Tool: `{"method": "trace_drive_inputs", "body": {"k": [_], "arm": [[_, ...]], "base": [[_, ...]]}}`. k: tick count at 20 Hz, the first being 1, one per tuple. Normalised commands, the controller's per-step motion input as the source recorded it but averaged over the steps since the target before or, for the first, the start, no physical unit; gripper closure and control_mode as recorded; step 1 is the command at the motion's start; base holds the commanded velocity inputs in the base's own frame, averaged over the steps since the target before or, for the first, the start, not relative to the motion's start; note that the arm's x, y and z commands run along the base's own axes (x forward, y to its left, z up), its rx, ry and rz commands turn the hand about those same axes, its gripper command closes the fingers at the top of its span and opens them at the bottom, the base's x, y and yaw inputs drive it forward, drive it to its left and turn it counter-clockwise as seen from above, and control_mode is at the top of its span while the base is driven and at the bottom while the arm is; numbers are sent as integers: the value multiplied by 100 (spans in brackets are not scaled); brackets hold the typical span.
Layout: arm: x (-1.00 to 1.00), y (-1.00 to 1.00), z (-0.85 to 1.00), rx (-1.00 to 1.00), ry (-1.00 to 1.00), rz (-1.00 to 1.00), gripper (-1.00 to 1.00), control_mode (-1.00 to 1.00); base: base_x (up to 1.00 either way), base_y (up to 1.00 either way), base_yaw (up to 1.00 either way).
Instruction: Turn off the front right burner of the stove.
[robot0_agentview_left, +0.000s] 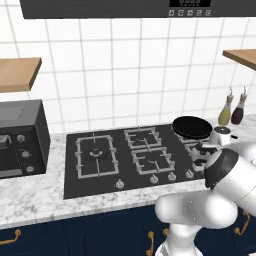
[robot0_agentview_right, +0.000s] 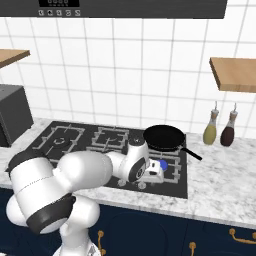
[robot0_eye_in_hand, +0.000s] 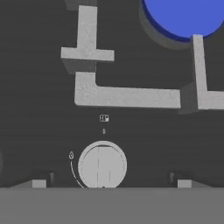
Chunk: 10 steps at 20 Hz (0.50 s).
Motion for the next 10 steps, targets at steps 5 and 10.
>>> {"method": "trace_drive_inputs", "body": {"k": [5, 10], "arm": [[2, 0, -10, 0, 1, 0, -100, -100], [5, 0, -13, 1, 1, 0, 100, -100]], "base": [[0, 0, 0], [0, 0, 0]]}}
